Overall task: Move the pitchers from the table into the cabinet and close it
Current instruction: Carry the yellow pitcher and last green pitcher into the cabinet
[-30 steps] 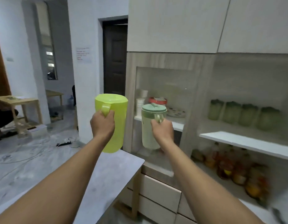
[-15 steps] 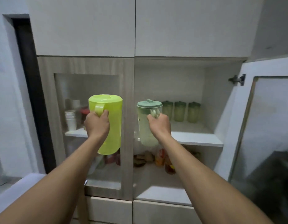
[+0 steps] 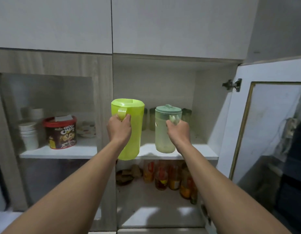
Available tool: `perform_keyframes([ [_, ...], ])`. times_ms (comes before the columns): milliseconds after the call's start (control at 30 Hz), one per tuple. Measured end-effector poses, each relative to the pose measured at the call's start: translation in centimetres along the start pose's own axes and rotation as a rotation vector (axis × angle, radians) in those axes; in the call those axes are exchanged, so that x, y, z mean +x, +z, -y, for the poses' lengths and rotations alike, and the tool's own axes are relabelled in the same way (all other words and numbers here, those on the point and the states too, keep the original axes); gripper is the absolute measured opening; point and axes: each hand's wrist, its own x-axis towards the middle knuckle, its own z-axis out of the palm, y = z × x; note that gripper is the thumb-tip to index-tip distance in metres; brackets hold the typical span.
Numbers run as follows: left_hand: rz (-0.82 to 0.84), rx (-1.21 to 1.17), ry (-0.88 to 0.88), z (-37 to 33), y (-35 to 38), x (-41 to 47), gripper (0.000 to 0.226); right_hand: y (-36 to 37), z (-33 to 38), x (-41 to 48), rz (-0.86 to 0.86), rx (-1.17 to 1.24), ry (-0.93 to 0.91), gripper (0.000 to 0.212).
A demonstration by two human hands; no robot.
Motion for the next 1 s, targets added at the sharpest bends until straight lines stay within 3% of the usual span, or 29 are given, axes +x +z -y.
perform_keyframes([
  [367,0.107,-0.077,-0.039,5.2,10.9,7.7,0.037,2.2,-4.3,9.5,-0.136,0.010,0.058,0.015],
  [867,0.120,-0.024,-0.155,14.4,25.0,15.0,0.026,8.8,-15.2,25.7,-0.078,-0.005,0.156,0.015],
  [1000,0.093,0.094,-0.074,15.7,28.0,16.6,0.026,10.9,-18.1,29.5,-0.036,-0.023,0.172,0.016],
])
